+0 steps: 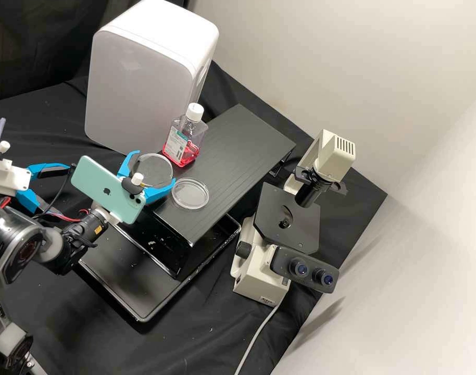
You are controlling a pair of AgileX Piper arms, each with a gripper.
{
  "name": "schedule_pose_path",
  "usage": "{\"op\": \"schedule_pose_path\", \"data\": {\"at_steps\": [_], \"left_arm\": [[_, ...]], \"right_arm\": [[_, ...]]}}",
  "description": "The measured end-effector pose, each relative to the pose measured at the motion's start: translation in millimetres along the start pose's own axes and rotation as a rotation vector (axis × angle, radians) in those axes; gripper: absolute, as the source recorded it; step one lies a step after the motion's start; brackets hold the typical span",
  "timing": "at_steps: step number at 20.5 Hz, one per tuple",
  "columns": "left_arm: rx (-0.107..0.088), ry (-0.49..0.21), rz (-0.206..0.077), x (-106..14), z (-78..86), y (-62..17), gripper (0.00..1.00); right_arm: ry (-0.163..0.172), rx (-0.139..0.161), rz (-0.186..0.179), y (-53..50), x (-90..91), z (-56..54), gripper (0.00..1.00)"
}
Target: Remove the lid from the petri dish
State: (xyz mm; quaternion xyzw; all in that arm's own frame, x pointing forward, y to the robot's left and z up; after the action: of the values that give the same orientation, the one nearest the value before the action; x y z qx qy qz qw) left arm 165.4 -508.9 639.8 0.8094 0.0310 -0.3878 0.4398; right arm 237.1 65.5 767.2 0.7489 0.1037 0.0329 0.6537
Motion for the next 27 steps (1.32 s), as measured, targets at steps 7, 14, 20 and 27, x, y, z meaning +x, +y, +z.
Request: {"op": "schedule_pose_path", "data": {"at_steps": [7,14,20,27], "left_arm": [[-0.002,0.005,0.002,0.0,-0.5,0.1,1.0],[-0.001,0.011,-0.016,1.1,-1.8,-3.8,1.0],[-0.001,0.011,-0.016,1.1,-1.8,-3.8,1.0],[-0.001,0.011,-0.016,1.1,-1.8,-3.8,1.0]], "right_arm": [[0.0,-0.014,-0.013,-3.5,0.3,-0.2,0.0],[-0.027,-0.017,0.006,1.1,1.1,6.1,0.0],[-0.047,-0.019,0.009,1.5,1.9,11.1,0.0],[-0.041,-0.018,0.001,-0.3,1.8,9.7,0.0]]}}
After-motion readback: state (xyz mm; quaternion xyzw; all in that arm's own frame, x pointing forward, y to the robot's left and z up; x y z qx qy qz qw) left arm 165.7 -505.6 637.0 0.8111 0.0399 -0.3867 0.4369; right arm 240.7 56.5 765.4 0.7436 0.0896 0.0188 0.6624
